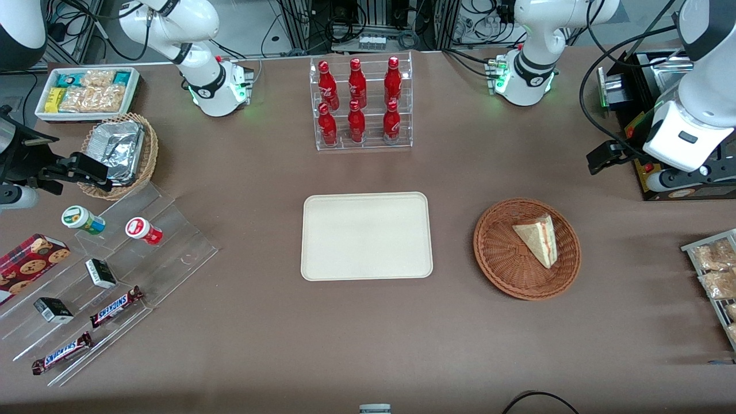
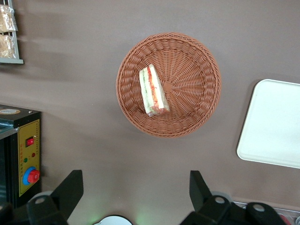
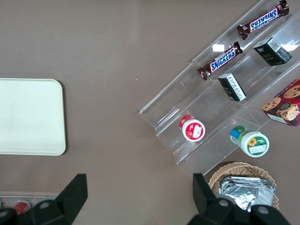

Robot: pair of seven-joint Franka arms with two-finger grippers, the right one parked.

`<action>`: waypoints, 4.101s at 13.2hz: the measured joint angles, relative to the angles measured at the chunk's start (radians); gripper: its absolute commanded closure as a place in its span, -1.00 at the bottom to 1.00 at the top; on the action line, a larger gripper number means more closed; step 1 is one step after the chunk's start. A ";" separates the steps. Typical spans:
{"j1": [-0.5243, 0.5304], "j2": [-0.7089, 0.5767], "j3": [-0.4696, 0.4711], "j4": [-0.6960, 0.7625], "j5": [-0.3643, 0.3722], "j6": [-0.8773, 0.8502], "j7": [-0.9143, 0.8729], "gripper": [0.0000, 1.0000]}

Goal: Place sandwich from basket to tray
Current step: 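Move the left gripper over the wicker basket above the wrapped sandwich, then lower the left gripper and close it on the sandwich's wrapped edge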

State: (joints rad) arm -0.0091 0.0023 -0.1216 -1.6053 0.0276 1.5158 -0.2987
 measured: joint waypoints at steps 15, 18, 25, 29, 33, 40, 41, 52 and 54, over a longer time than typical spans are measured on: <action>0.000 0.040 0.098 -0.078 -0.085 0.024 0.207 -1.00; 0.000 0.041 0.097 -0.204 -0.066 0.149 0.200 -1.00; -0.004 0.045 0.086 -0.426 -0.059 0.434 -0.120 -1.00; -0.008 0.066 0.069 -0.466 -0.058 0.486 -0.239 -1.00; -0.010 0.099 0.022 -0.493 -0.005 0.549 -0.249 -1.00; -0.010 0.168 0.001 -0.530 0.015 0.676 -0.256 -0.98; -0.009 0.176 0.003 -0.546 0.015 0.713 -0.256 -0.96; -0.007 0.211 0.008 -0.584 0.015 0.790 -0.256 1.00; -0.007 0.209 0.008 -0.584 0.015 0.787 -0.256 1.00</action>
State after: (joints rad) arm -0.0162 0.2109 -0.1135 -2.1893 0.0427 2.3029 -0.5551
